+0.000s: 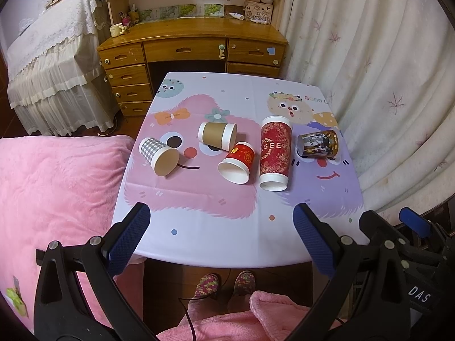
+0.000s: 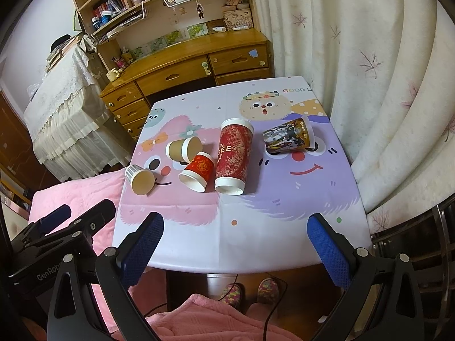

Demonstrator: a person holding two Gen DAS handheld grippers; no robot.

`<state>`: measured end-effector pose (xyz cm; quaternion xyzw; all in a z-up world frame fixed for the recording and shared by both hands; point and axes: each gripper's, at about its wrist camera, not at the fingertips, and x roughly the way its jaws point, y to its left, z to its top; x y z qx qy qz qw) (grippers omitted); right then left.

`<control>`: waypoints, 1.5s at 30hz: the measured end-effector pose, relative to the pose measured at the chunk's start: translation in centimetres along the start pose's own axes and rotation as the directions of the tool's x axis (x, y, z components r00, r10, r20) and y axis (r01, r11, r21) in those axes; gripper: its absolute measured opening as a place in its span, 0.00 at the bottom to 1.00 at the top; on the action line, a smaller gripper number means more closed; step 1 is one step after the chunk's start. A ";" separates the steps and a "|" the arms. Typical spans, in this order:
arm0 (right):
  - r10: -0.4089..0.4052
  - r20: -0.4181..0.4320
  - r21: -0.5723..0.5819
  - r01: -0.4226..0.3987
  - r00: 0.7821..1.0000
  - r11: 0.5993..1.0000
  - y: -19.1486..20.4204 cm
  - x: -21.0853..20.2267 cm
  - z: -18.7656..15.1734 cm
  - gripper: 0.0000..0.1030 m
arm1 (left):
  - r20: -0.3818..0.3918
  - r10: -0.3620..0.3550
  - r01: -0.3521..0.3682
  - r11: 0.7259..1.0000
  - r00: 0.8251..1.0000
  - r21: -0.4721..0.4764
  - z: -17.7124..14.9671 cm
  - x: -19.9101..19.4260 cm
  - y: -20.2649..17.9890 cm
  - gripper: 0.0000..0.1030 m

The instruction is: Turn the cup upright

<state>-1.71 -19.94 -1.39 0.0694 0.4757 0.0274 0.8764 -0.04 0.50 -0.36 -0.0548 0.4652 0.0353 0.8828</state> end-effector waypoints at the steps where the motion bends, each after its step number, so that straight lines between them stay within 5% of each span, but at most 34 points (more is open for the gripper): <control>1: 0.000 0.001 -0.003 0.000 1.000 1.000 -0.1 -0.1 -0.1 1.00 | 0.002 0.000 0.000 1.000 1.000 -0.001 0.0 0.0 -0.1 0.96; 27: 0.040 0.033 -0.034 -0.039 0.999 0.999 -2.9 -0.1 2.7 1.00 | -0.006 0.003 -0.003 0.995 1.000 -0.097 1.5 0.6 -0.9 0.97; 35: 0.096 0.013 -0.049 -0.095 0.995 0.994 -3.7 2.2 2.1 1.00 | -0.067 -0.078 0.065 0.983 0.995 -0.174 0.2 2.3 -0.3 0.97; 45: 0.024 -0.003 -0.234 -0.025 1.000 0.972 -0.8 8.3 0.7 1.00 | -0.206 -0.081 0.046 0.985 0.975 -0.166 -0.8 5.9 3.8 0.97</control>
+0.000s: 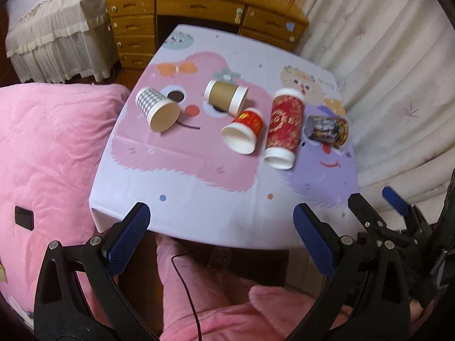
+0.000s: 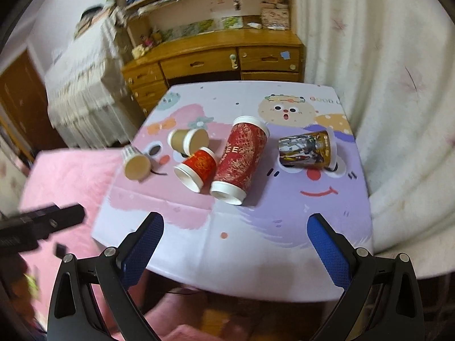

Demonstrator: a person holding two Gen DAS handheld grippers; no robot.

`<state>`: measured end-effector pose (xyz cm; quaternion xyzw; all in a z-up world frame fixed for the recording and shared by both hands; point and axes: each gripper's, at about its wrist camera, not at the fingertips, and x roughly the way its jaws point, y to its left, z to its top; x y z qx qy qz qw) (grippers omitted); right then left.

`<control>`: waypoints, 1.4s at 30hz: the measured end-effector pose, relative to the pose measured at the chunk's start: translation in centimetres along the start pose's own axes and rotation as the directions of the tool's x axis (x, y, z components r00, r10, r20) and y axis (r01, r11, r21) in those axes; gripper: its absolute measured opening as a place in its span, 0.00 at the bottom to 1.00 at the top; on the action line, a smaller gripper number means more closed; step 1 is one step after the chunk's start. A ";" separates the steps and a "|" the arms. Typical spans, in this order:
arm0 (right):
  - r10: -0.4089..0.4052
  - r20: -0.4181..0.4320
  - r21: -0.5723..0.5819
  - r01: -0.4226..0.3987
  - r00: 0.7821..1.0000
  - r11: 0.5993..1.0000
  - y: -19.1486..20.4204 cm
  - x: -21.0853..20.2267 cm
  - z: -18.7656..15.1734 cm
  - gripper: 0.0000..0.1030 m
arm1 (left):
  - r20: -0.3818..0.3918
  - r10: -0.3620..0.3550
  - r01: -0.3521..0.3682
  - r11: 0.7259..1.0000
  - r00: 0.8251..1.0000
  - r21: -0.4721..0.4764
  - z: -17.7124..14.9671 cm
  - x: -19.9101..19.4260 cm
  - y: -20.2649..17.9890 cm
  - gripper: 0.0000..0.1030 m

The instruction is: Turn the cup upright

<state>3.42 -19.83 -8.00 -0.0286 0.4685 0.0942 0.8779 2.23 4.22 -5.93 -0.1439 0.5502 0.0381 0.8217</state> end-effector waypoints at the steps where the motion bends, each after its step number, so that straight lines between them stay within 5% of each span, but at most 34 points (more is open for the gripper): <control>1: -0.018 -0.007 -0.023 0.018 1.000 1.000 0.4 0.7 0.0 1.00 | -0.015 -0.001 0.001 1.000 1.000 0.009 0.3 0.3 0.3 0.97; 6: -0.058 -0.098 -0.019 0.056 0.993 0.998 1.5 4.6 -0.1 1.00 | -0.106 0.044 -0.023 0.980 0.993 0.198 3.7 3.1 1.3 0.97; 9: -0.060 -0.148 0.035 0.065 0.987 0.997 1.7 6.7 0.0 1.00 | -0.146 0.112 -0.045 0.915 0.983 0.400 5.5 4.9 0.4 0.97; 12: -0.077 -0.189 0.095 0.097 0.979 0.991 2.6 8.8 0.3 1.00 | -0.145 0.176 -0.055 0.798 0.974 0.601 6.8 6.6 -0.8 0.97; 14: -0.079 -0.213 0.135 0.109 0.974 0.985 3.1 9.9 0.5 1.00 | -0.137 0.207 -0.045 0.687 0.969 0.725 7.8 7.8 -1.6 0.97; 17: -0.098 -0.234 0.193 0.145 0.967 0.970 4.5 11.1 1.1 1.00 | -0.148 0.204 0.007 0.564 0.968 0.826 9.3 9.2 -2.3 0.97; 23: -0.129 -0.264 0.330 0.215 0.956 0.919 6.8 12.7 1.5 1.00 | -0.149 0.207 0.071 0.345 0.967 0.936 12.5 12.9 -3.3 0.97; 27: -0.134 -0.285 0.424 0.250 0.949 0.871 8.2 13.5 0.6 1.00 | -0.137 0.175 0.096 0.224 0.975 0.970 14.6 15.3 -4.1 0.96; 30: -0.140 -0.306 0.476 0.279 0.942 0.834 9.1 13.9 -0.4 1.00 | -0.164 0.152 0.143 0.142 0.975 0.979 15.8 17.5 -4.7 0.79; 32: -0.152 -0.318 0.497 0.302 0.936 0.813 9.4 13.9 -1.3 1.00 | -0.226 0.120 0.211 0.127 0.967 0.969 16.7 18.7 -5.0 0.76; 36: -0.178 -0.333 0.535 0.341 0.926 0.773 10.6 13.6 -2.0 1.00 | -0.305 0.122 0.286 0.149 0.945 0.947 18.2 21.8 -5.6 0.76; 42: -0.210 -0.343 0.552 0.377 0.916 0.744 10.8 12.5 -1.8 1.00 | -0.382 0.091 0.377 0.067 0.920 0.924 19.0 25.7 -6.3 0.76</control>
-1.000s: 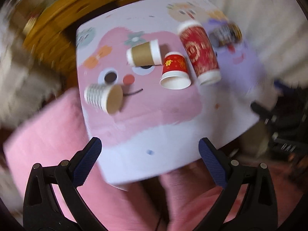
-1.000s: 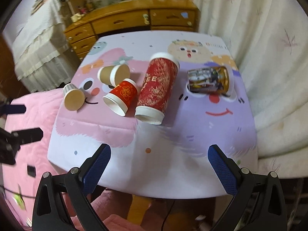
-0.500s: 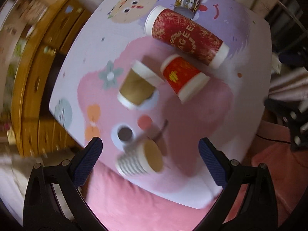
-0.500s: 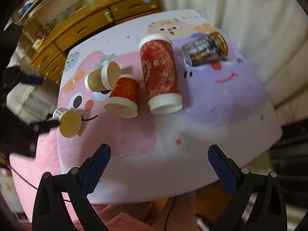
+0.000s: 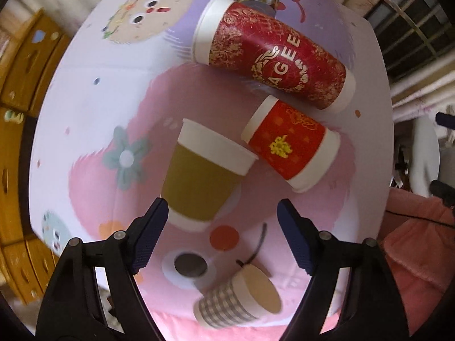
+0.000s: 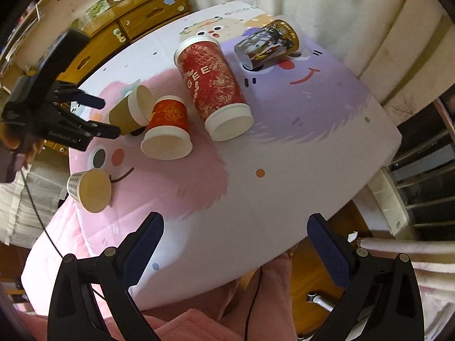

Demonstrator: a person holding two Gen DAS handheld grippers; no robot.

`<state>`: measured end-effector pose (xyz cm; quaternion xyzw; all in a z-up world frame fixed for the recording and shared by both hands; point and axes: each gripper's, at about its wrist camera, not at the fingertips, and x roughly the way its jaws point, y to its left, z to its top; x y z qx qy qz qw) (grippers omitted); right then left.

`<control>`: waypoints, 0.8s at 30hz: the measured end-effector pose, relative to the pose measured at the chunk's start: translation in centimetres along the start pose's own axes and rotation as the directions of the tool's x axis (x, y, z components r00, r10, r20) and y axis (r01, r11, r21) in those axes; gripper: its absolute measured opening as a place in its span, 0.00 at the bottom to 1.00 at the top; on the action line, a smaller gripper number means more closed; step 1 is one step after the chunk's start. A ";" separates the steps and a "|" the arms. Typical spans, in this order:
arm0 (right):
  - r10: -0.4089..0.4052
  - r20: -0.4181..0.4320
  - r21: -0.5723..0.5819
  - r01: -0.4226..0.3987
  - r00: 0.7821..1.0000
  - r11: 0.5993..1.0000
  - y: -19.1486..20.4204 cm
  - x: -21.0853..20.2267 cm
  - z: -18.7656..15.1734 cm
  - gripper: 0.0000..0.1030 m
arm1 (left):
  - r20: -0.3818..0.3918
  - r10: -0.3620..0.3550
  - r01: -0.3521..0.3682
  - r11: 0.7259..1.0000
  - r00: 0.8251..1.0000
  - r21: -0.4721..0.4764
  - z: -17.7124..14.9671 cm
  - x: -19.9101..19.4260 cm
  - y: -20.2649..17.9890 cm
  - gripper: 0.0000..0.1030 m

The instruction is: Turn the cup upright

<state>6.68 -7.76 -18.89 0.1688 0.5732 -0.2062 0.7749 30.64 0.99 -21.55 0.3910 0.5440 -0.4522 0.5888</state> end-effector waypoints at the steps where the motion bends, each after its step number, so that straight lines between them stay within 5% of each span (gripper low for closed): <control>1: -0.006 -0.007 0.002 0.006 1.000 1.000 0.0 -0.1 0.0 1.00 | 0.006 -0.008 0.007 1.000 1.000 0.010 0.0 0.3 0.1 0.76; 12: -0.035 -0.042 0.026 0.036 0.999 0.999 -0.2 -0.2 -0.5 1.00 | 0.083 -0.215 0.218 0.975 0.973 -0.038 1.7 3.3 3.1 0.76; 16: -0.037 -0.036 0.019 0.037 0.999 0.999 -0.1 -0.5 -0.4 1.00 | 0.102 -0.226 0.231 0.972 0.969 -0.040 2.4 3.8 3.3 0.65; 24: -0.033 -0.030 -0.002 0.033 0.999 0.999 0.0 -0.9 -0.2 1.00 | 0.187 -0.202 0.212 0.977 0.961 -0.032 1.0 0.6 0.3 0.62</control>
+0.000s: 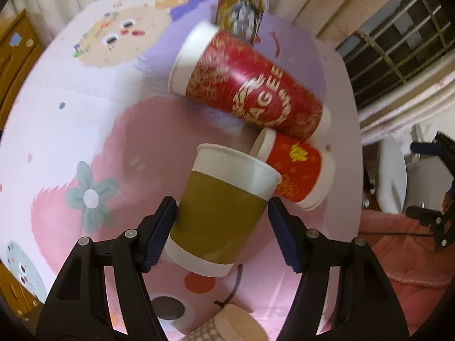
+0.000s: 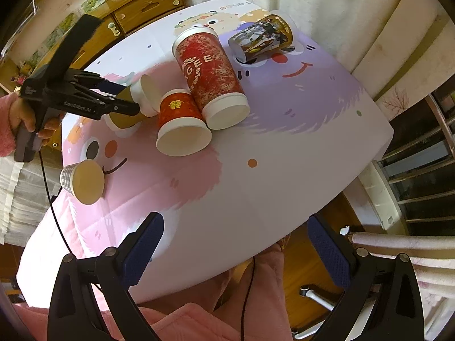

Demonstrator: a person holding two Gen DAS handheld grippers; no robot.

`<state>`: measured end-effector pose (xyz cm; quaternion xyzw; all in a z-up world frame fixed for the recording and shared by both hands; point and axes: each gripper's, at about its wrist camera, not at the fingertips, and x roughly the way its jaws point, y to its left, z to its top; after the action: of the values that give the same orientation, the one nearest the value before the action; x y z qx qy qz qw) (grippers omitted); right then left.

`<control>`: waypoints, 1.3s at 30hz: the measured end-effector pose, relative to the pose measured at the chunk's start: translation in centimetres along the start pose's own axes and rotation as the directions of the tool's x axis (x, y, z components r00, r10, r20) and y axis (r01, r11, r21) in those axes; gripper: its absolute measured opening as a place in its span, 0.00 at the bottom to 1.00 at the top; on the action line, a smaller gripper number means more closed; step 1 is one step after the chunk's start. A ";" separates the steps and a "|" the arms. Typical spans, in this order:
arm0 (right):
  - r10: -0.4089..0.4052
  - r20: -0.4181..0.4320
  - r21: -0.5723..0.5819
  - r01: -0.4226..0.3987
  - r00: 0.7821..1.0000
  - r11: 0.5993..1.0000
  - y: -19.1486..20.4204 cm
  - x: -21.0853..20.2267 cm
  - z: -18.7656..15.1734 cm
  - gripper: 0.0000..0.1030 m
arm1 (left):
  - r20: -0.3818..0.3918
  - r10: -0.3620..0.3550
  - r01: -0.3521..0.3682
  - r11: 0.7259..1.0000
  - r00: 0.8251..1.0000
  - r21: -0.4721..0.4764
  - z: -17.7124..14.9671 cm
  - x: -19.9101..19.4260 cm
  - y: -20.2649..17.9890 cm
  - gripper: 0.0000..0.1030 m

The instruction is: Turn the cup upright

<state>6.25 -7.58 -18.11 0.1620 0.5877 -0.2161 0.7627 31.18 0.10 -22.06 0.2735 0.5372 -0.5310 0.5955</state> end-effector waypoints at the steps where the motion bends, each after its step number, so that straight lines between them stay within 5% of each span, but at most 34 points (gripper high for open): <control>1: 0.001 0.003 0.003 -0.001 1.000 1.000 -0.2 -0.1 0.0 1.00 | 0.029 0.003 -0.003 1.000 1.000 -0.025 0.0 -0.8 -0.2 0.62; 4: 0.013 0.004 0.013 -0.013 1.000 1.000 -0.8 -0.2 0.1 1.00 | 0.108 0.003 0.012 0.991 0.994 -0.132 -0.1 -2.9 -0.6 0.59; 7: 0.040 -0.004 0.034 -0.039 0.999 0.999 -2.0 0.0 0.2 1.00 | 0.210 -0.033 0.093 0.954 0.977 -0.284 -0.3 -5.2 -0.9 0.59; 13: 0.129 -0.025 0.086 -0.126 0.991 0.988 -5.5 0.9 0.4 1.00 | 0.359 -0.012 0.217 0.817 0.933 -0.535 -2.1 -7.8 -2.9 0.59; 16: 0.174 -0.038 0.107 -0.169 0.984 0.980 -7.6 1.3 0.7 1.00 | 0.427 -0.017 0.309 0.718 0.904 -0.624 -3.6 -7.9 -4.8 0.59; 24: 0.343 -0.158 0.160 -0.319 0.926 0.934 -15.3 3.0 2.6 1.00 | 0.472 0.058 0.363 0.558 0.880 -0.746 -5.4 -4.7 -12.2 0.59; 32: 0.372 -0.266 0.182 -0.333 0.889 0.925 -21.9 4.1 5.7 1.00 | 0.464 0.168 0.369 0.401 0.870 -0.838 -6.3 1.2 -18.1 0.59; 36: 0.401 -0.312 0.220 -0.345 0.862 0.913 -23.2 4.8 7.8 1.00 | 0.374 0.227 0.295 0.317 0.899 -0.901 -6.6 4.2 -20.0 0.59; 39: 0.383 -0.314 0.188 -0.338 0.869 0.922 -22.9 4.6 8.9 1.00 | 0.309 0.236 0.252 0.242 0.921 -0.937 -6.9 6.5 -20.7 0.59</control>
<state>2.73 -32.27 -20.14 0.3525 0.6564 -0.0750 0.6628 8.67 -1.81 -24.94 -0.2661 0.6197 -0.1318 0.7264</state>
